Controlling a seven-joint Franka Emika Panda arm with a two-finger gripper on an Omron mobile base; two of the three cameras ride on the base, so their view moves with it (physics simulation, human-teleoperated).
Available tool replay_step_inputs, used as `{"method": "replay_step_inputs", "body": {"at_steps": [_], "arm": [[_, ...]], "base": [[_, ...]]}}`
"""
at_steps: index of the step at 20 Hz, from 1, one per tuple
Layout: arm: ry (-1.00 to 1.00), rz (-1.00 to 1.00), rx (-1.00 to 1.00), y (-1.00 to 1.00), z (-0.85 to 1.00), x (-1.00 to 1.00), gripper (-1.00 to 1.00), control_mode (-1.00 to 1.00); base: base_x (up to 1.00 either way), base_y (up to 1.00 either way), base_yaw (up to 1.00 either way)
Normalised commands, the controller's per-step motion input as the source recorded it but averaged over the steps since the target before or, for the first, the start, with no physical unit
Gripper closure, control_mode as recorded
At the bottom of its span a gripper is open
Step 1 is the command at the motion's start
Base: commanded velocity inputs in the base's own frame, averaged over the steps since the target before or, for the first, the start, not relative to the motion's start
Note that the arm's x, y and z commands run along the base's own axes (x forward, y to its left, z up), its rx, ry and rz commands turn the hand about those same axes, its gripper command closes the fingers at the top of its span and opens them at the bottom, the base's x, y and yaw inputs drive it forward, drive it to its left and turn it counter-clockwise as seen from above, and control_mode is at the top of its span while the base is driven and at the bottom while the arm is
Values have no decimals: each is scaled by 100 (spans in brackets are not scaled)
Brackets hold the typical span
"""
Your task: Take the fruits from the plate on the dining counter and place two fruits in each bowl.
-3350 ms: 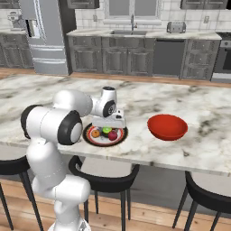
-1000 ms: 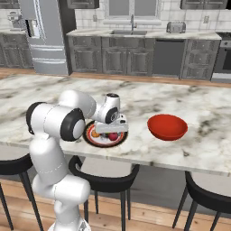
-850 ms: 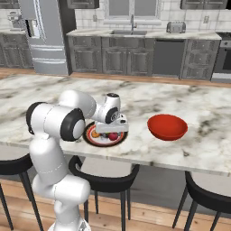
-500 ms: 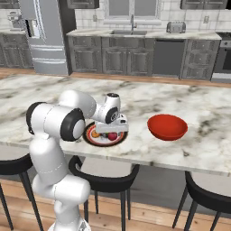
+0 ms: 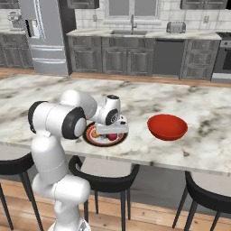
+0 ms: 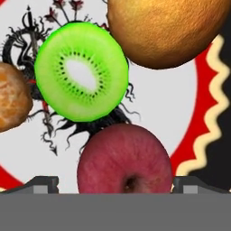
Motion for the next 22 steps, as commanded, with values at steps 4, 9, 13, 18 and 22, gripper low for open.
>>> {"method": "replay_step_inputs", "body": {"at_steps": [4, 9, 13, 18, 22], "arm": [[0, 0, 0, 0, 0, 0, -100, -100], [0, 0, 0, 0, -5, 0, 100, -100], [0, 0, 0, 0, -1, 0, 100, -100], [-7, 0, 0, 0, 10, -8, 100, -100], [-16, 0, 0, 0, 87, -28, 100, -100]], "base": [[0, 0, 0], [0, 0, 0], [0, 0, 0], [0, 0, 0], [0, 0, 0]]}}
